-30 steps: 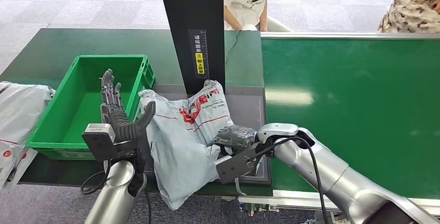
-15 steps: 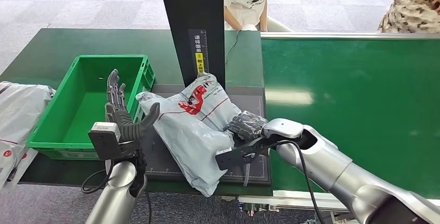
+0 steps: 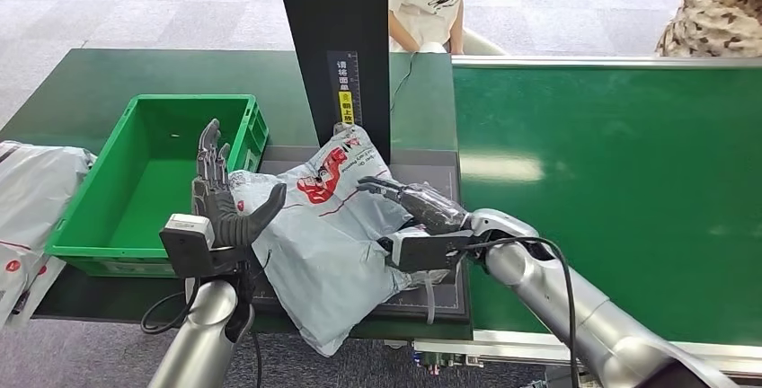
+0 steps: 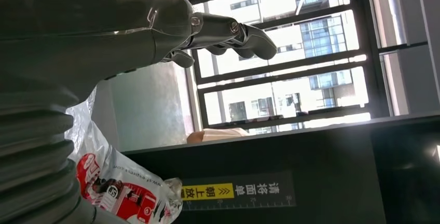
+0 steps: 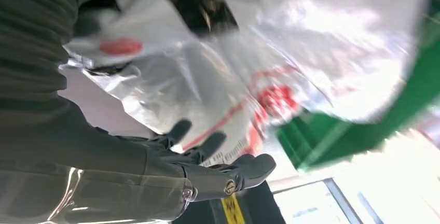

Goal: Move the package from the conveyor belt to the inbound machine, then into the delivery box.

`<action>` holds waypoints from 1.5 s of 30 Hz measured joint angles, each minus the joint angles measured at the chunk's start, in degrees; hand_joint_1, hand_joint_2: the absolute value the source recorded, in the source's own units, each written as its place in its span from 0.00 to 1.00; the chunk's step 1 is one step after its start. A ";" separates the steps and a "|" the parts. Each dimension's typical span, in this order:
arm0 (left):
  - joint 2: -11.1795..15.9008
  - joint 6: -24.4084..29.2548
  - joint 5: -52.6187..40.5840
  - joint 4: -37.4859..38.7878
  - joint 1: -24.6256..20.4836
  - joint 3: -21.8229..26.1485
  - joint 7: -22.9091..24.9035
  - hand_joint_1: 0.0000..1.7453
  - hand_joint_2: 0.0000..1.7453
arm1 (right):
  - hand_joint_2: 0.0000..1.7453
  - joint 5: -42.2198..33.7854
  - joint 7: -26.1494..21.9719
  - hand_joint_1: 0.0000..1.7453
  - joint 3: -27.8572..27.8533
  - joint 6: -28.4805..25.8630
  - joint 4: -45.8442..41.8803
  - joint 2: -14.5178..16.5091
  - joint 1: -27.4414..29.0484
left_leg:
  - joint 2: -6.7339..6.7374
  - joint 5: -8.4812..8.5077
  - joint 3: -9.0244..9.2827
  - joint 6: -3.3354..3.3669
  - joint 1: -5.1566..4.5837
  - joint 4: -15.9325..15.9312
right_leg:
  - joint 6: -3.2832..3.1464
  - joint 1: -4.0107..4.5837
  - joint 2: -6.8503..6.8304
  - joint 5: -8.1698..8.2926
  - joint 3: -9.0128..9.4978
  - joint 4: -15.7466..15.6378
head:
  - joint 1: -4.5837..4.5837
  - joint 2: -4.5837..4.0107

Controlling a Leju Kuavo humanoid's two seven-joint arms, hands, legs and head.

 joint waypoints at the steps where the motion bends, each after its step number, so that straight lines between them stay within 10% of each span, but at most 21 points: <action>1: 0.08 -0.79 0.61 0.00 0.18 0.00 0.01 0.00 1.00 | 1.00 -1.65 -1.11 0.00 -1.85 0.03 -0.51 0.21 1.13 | 0.00 0.00 0.00 0.00 0.00 0.00 | 0.00 0.00 0.00 0.00 0.00 0.00 | -0.01 0.00; 12: 1.54 -7.18 -0.26 -0.30 3.04 -0.03 2.29 0.00 1.00 | 1.00 -10.11 -3.10 0.00 -22.27 -0.98 -9.16 2.23 15.22 | -0.03 -0.01 -0.04 0.01 0.00 -0.01 | 0.02 0.00 -0.05 -0.02 -0.01 -0.03 | 0.00 0.00; 27: 5.40 -14.17 -47.49 5.64 -1.01 -5.85 24.32 0.00 1.00 | 1.00 -7.59 -1.74 0.00 -43.59 -2.63 -25.10 5.66 28.27 | -0.03 -0.02 -0.07 0.01 -0.01 -0.01 | 0.01 -0.01 -0.11 -0.02 -0.05 -0.03 | -0.01 0.00; 32: 5.83 -20.30 -55.94 9.03 -3.72 -7.24 30.57 1.00 1.00 | 1.00 -7.03 -0.99 0.00 -46.54 -1.73 -26.87 6.95 29.12 | -0.01 -0.01 -0.04 0.00 -0.01 -0.01 | -0.01 -0.01 -0.08 -0.01 -0.04 -0.02 | -0.01 0.00; 45: 6.39 -21.21 -55.16 10.08 -4.20 -8.19 27.23 1.00 1.00 | 1.00 -6.86 0.06 0.00 -49.64 -1.54 -30.25 8.12 32.86 | -0.02 -0.01 -0.04 0.00 -0.01 -0.02 | 0.00 -0.01 -0.08 -0.02 -0.02 -0.02 | -0.01 0.00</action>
